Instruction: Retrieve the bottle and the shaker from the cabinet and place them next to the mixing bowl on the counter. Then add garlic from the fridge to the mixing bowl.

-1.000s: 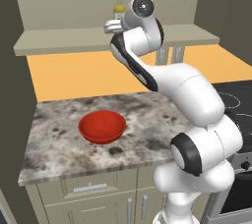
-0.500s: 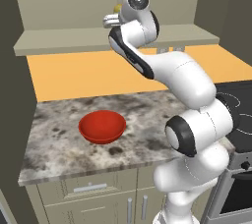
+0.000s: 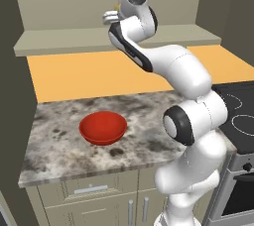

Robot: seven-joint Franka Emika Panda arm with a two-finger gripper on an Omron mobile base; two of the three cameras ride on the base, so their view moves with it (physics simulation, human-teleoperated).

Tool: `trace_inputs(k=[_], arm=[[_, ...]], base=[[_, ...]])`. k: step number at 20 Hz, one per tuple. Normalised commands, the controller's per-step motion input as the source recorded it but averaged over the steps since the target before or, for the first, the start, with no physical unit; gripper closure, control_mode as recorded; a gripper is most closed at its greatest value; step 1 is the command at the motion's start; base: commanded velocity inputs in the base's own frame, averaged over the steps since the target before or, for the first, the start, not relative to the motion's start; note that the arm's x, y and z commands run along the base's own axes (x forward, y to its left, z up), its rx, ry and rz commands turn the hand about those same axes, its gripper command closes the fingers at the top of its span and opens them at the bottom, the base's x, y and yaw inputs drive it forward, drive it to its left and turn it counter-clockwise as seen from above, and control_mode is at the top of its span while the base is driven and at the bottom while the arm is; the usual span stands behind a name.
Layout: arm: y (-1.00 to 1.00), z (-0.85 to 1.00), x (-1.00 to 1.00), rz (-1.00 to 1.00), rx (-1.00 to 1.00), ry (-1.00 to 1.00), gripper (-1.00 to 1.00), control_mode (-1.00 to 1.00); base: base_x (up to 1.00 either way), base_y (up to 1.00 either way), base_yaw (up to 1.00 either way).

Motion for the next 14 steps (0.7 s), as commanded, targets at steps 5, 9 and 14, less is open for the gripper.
trace_inputs(k=[5,9,14], arm=[[0.0,0.0,0.31,0.0,0.02,0.0,-1.0,-1.0],[0.0,0.0,0.22,0.0,0.0,0.0,-1.0,-1.0],[0.0,-0.03,0.14,0.0,0.0,0.02,-1.0,-1.0]], base=[[0.0,0.0,0.0],[0.0,0.0,0.0],[0.0,0.0,0.0]])
